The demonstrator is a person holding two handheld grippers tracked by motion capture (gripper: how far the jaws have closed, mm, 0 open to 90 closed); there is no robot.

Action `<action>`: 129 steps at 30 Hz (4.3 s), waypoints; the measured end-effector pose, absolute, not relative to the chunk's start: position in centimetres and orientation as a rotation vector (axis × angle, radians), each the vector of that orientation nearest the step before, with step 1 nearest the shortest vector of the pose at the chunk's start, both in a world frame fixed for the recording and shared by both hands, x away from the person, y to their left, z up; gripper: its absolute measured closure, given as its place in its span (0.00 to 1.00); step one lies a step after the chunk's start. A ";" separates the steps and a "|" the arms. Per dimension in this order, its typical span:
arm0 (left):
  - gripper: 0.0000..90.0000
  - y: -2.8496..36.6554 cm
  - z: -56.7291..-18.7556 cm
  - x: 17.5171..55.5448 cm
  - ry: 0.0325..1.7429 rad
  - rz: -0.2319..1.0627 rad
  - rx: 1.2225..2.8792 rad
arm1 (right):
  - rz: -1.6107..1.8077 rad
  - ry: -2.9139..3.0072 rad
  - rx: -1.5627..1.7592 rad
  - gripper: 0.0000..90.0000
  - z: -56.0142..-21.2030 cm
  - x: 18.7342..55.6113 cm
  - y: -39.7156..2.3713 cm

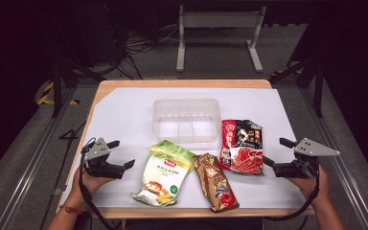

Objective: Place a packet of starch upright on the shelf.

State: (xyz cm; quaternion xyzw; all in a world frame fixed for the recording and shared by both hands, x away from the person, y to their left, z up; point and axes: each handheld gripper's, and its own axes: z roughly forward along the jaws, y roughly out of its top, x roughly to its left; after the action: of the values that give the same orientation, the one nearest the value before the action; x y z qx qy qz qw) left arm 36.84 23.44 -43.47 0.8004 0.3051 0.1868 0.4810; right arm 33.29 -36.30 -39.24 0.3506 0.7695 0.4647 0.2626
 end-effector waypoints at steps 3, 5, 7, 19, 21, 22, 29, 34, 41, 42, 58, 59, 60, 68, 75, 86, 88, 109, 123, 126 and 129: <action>0.10 23.5 -43.4 36.7 0.720 0.412 1.977 | 1.266 2.105 0.946 0.12 -39.4 33.4 -36.1; 0.09 23.4 -43.5 36.7 0.705 0.365 1.995 | 1.261 2.136 0.940 0.13 -39.5 33.6 -35.9; 0.11 23.2 -43.6 36.7 0.691 0.328 2.009 | 1.262 2.155 0.933 0.16 -39.6 33.7 -35.7; 0.20 19.5 -42.9 39.3 0.596 0.048 2.091 | 1.290 2.237 0.955 0.20 -40.8 34.3 -35.4; 0.20 19.1 -42.8 39.6 0.598 0.029 2.093 | 1.298 2.244 0.944 0.21 -40.8 34.3 -35.3; 0.20 18.1 -42.6 40.1 0.581 0.005 2.101 | 1.299 2.249 0.938 0.21 -40.8 34.3 -35.3; 0.17 15.8 -42.9 42.1 0.589 -0.042 2.197 | 1.290 2.275 0.921 0.22 -40.9 34.3 -35.1; 0.15 14.8 -43.8 43.0 0.606 -0.096 2.256 | 1.308 2.285 0.914 0.23 -40.9 34.3 -35.0; 0.16 13.8 -44.6 43.5 0.556 -0.215 2.254 | 1.292 2.303 0.901 0.24 -40.9 34.2 -34.8; 0.16 13.7 -44.7 43.4 0.547 -0.240 2.246 | 1.298 2.302 0.902 0.24 -40.9 34.2 -34.8; 0.94 13.7 -44.2 42.4 0.447 -0.258 2.217 | 1.308 2.297 0.918 0.22 -41.0 34.3 -34.9; 0.96 13.7 -44.1 42.2 0.447 -0.247 2.216 | 1.306 2.296 0.920 0.22 -41.0 34.3 -34.9; 0.97 13.7 -44.0 42.1 0.447 -0.230 2.216 | 1.306 2.293 0.923 0.22 -41.0 34.4 -34.9; 0.99 14.9 -43.0 40.9 0.480 -0.140 2.172 | 1.306 2.287 0.923 0.22 -41.0 34.4 -35.0; 0.99 15.5 -41.2 39.7 0.443 -0.035 2.130 | 1.301 2.278 0.927 0.20 -40.9 34.4 -35.0; 0.99 16.8 -38.0 37.8 0.403 0.101 2.028 | 1.293 2.249 0.918 0.24 -40.8 34.3 -35.1; 0.99 16.8 -37.5 37.4 0.394 0.130 2.008 | 1.295 2.227 0.936 0.24 -40.6 34.2 -35.4; 1.00 17.2 -34.7 35.9 0.381 0.243 1.862 | 1.305 2.194 0.977 0.24 -40.7 34.4 -35.9; 1.00 16.6 -32.7 36.3 0.401 0.309 1.780 | 1.315 2.132 0.990 0.27 -40.4 34.2 -36.4; 1.00 16.6 -32.3 36.5 0.411 0.326 1.759 | 1.297 2.135 0.980 0.26 -40.4 34.1 -36.2; 0.99 16.6 -32.1 36.7 0.421 0.340 1.752 | 1.285 2.140 0.973 0.26 -40.4 34.1 -36.1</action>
State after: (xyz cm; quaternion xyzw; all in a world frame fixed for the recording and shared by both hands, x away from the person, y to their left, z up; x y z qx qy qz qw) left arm 36.71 16.64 -32.07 0.7582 0.1823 0.1471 0.6084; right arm 34.10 -36.10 -40.42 0.3536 0.7774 0.4670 0.2291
